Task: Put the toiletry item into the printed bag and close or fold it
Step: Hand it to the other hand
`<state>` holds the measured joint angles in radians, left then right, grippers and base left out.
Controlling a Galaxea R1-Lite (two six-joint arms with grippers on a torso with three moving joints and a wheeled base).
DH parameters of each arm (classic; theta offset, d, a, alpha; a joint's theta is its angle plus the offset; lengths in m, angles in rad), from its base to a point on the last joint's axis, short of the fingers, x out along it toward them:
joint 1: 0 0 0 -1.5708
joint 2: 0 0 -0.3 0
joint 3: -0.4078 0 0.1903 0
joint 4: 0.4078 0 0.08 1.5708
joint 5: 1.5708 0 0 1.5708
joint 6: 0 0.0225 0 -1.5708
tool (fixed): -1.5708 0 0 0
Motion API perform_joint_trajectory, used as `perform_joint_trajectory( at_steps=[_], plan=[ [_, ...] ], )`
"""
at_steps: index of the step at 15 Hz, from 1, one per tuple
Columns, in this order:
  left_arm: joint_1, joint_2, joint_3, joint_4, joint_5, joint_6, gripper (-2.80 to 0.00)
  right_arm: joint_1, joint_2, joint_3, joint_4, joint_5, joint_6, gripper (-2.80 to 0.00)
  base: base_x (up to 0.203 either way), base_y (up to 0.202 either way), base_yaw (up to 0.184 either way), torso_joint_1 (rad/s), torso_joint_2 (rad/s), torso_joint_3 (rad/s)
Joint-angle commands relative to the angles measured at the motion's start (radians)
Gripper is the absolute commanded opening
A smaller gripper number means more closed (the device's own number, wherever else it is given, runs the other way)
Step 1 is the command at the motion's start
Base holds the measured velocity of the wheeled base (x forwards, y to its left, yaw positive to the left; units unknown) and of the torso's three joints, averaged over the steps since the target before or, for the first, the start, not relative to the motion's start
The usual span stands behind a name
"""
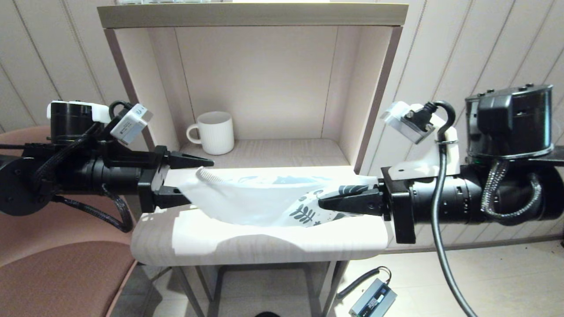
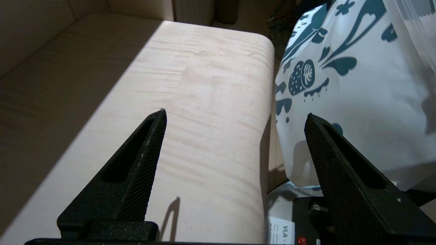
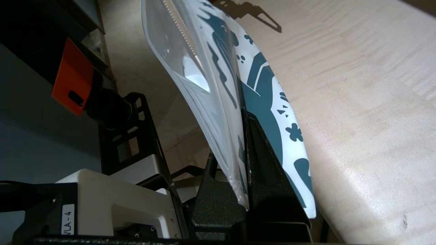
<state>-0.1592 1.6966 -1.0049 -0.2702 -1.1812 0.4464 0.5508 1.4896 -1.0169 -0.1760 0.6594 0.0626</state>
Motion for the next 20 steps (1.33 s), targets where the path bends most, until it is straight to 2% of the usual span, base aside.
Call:
perform_joint_trajectory(
  at_steps=[1, 6, 15, 20],
  plan=[
    [-0.023, 0.002, 0.002, 0.000, -0.008, 0.003, 0.00, 0.011, 0.042, -0.021, -0.002, 0.003, 0.000, -2.80, 0.000, 0.000, 0.000, 0.000, 0.00, 0.000],
    [-0.042, 0.006, 0.007, -0.001, -0.005, 0.005, 0.00, 0.018, 0.070, -0.047, -0.006, 0.002, -0.001, -2.80, 0.000, 0.000, 0.000, 0.000, 0.00, 0.000],
    [-0.016, 0.015, -0.005, -0.004, -0.004, 0.005, 0.00, -0.061, -0.072, 0.011, 0.016, 0.002, -0.006, -2.80, 0.000, 0.000, 0.000, 0.000, 0.00, 0.000],
    [-0.016, 0.008, -0.001, -0.006, -0.005, 0.005, 0.00, -0.068, -0.054, 0.000, 0.013, 0.002, -0.007, -2.80, 0.000, 0.000, 0.000, 0.000, 0.00, 0.000]
  ],
)
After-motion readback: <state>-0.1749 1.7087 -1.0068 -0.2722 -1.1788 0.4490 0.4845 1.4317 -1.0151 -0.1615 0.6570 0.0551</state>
